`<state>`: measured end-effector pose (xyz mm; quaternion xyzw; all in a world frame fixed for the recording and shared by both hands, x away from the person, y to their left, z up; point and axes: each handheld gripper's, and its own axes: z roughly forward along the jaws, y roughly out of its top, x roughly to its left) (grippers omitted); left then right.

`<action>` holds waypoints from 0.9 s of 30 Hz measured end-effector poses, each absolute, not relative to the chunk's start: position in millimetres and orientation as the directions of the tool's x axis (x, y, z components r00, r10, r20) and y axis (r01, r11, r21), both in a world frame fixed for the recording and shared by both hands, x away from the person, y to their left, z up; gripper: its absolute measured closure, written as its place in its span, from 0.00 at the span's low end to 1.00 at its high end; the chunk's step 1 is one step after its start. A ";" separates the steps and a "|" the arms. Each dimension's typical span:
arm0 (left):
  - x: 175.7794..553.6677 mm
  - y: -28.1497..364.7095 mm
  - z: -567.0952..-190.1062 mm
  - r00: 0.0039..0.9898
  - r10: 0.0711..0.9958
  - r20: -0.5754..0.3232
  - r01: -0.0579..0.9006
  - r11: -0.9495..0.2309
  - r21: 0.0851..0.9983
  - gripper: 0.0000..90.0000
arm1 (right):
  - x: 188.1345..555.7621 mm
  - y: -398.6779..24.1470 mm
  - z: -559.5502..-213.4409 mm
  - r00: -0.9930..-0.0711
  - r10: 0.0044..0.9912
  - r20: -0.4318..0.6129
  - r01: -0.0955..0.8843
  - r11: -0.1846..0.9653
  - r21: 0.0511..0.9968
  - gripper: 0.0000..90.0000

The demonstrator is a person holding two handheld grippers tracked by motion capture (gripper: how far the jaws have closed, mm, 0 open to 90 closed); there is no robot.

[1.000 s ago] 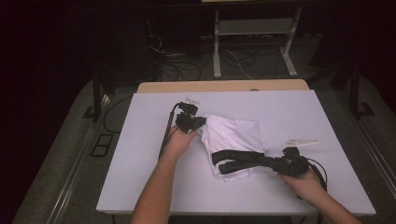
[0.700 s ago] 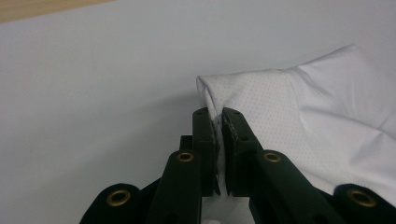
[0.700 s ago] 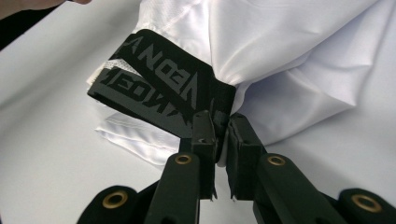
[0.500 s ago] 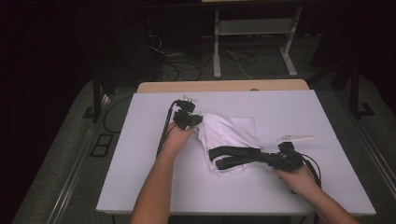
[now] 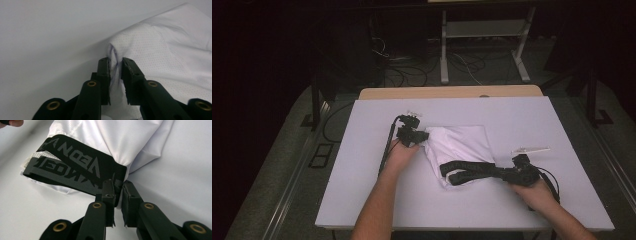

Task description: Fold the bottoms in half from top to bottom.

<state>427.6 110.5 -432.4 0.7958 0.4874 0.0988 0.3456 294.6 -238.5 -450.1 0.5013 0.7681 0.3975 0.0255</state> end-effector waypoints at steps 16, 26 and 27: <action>409.0 121.0 -422.2 0.534 0.818 -0.213 0.664 -0.250 0.705 0.16 | 284.7 -246.1 -446.8 -0.525 0.801 0.288 0.682 0.193 0.705 0.46; 388.3 118.4 -410.2 0.605 0.772 -0.192 0.600 -0.285 0.747 0.06 | 283.4 -255.1 -443.7 -0.517 0.809 0.278 0.650 0.160 0.743 0.01; 386.1 118.3 -409.3 0.612 0.767 -0.193 0.595 -0.286 0.751 0.05 | 283.4 -255.7 -443.7 -0.513 0.811 0.280 0.656 0.160 0.738 0.00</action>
